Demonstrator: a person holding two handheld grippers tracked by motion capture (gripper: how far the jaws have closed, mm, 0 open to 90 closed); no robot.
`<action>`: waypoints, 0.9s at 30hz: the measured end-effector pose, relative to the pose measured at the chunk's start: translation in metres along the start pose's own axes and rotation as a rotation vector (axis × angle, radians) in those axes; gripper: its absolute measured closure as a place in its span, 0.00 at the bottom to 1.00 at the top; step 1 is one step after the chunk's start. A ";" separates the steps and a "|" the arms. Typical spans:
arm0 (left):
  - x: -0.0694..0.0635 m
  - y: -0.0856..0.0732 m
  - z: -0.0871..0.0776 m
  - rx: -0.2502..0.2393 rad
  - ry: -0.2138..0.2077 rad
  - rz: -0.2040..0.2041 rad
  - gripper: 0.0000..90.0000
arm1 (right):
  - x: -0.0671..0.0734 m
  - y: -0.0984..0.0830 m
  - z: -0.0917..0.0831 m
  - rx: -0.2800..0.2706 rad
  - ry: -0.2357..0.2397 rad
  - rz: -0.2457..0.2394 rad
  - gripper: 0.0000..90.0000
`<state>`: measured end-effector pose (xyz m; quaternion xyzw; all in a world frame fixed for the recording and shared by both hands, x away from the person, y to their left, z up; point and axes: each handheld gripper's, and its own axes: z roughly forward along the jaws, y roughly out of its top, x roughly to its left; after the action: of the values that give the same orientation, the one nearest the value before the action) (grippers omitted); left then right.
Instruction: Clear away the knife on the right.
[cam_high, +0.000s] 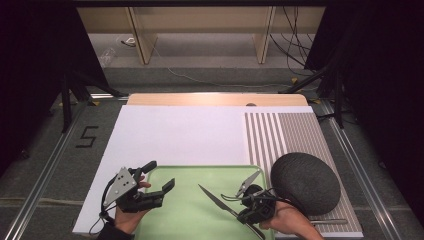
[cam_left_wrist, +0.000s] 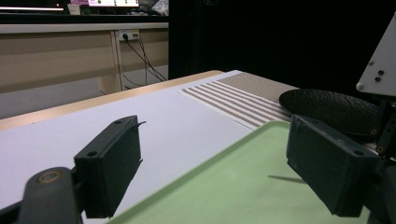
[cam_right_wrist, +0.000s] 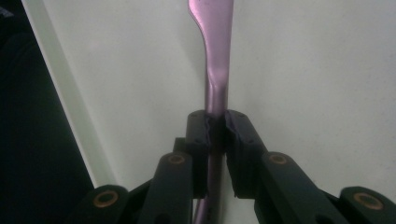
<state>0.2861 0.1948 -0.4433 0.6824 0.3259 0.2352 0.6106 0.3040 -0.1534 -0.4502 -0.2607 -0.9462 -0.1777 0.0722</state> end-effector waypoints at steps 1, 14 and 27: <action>0.000 0.000 0.000 0.000 0.000 -0.001 0.19 | 0.000 0.000 0.001 0.004 0.002 0.004 0.89; 0.000 0.000 0.000 0.000 -0.004 -0.001 0.19 | 0.003 0.000 0.010 0.067 -0.015 0.008 0.89; 0.000 0.000 0.001 0.001 -0.005 0.000 0.19 | 0.004 0.001 0.013 0.092 -0.034 0.016 0.88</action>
<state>0.2863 0.1942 -0.4434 0.6832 0.3247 0.2334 0.6111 0.3001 -0.1459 -0.4610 -0.2678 -0.9522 -0.1293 0.0696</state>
